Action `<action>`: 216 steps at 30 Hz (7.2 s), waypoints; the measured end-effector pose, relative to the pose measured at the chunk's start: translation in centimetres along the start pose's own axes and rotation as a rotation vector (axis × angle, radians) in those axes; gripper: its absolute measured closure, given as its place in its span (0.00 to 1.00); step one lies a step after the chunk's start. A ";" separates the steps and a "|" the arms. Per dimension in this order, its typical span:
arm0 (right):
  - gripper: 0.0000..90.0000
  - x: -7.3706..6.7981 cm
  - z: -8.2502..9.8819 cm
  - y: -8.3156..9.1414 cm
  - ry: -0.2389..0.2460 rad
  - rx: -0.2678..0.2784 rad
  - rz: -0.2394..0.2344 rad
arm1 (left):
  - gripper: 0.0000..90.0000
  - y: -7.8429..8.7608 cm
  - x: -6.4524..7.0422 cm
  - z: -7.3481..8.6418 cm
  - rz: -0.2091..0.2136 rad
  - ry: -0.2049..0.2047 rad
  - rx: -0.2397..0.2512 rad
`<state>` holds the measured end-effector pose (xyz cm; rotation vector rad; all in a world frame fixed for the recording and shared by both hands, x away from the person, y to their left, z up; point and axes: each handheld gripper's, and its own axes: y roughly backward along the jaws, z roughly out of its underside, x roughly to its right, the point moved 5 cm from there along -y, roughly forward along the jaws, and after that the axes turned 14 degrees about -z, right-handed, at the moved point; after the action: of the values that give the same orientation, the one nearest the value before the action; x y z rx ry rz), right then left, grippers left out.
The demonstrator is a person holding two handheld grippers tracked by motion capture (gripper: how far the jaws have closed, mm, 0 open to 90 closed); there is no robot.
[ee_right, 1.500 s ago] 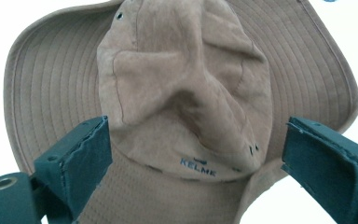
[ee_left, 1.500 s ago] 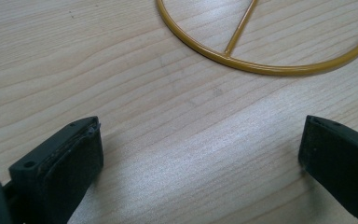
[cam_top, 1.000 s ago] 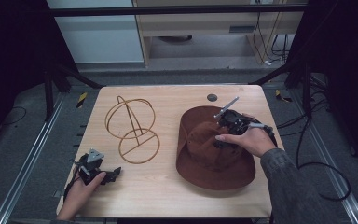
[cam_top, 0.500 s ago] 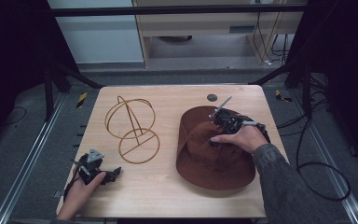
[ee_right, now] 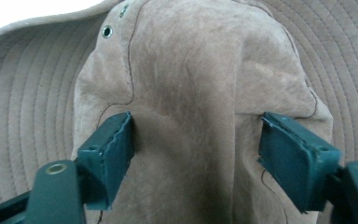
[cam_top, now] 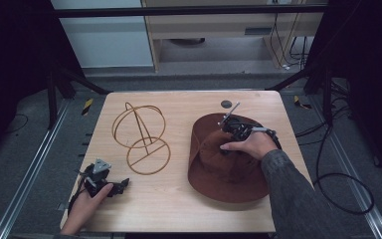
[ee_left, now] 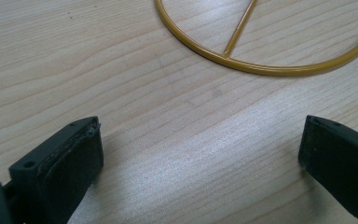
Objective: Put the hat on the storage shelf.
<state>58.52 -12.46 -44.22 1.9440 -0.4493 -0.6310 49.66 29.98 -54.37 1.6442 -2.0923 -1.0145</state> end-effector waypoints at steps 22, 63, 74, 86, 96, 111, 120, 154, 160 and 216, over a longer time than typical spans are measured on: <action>0.98 0.4 0.5 0.1 0.011 -0.028 -0.010 | 0.00 0.0 0.0 0.0 0.000 0.004 0.002; 0.99 -6.1 -1.5 11.0 0.148 0.238 0.031 | 0.00 0.0 0.1 0.0 0.000 0.005 0.003; 0.99 -8.1 -2.1 13.6 0.190 0.329 0.032 | 0.00 0.0 0.0 0.0 0.000 0.003 0.002; 0.99 -9.4 -2.7 15.0 0.218 0.368 0.032 | 0.00 0.0 0.0 0.0 -0.001 0.001 0.003; 0.99 -10.1 -3.1 15.6 0.228 0.398 0.022 | 0.00 0.0 0.0 0.0 -0.001 0.002 0.003; 0.99 -10.8 -3.7 16.3 0.235 0.435 0.012 | 0.00 0.0 0.0 0.0 -0.001 0.001 0.003; 0.99 -11.5 -4.3 16.5 0.249 0.444 0.007 | 0.00 0.0 0.0 0.0 0.000 0.002 0.003; 0.99 -15.5 -9.2 16.8 0.295 0.592 -0.001 | 0.00 0.0 0.0 -0.1 0.000 0.003 0.002; 0.99 -15.8 -10.1 16.3 0.297 0.633 0.002 | 0.00 0.0 0.0 -0.1 -0.001 0.004 0.002; 0.99 -17.1 -19.3 13.0 0.306 0.629 0.000 | 0.00 0.0 0.0 -0.1 0.004 0.001 -0.001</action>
<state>56.12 5.22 -21.54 2.5826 -0.4894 -0.1837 49.70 29.93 -54.35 1.6397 -2.0931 -1.0132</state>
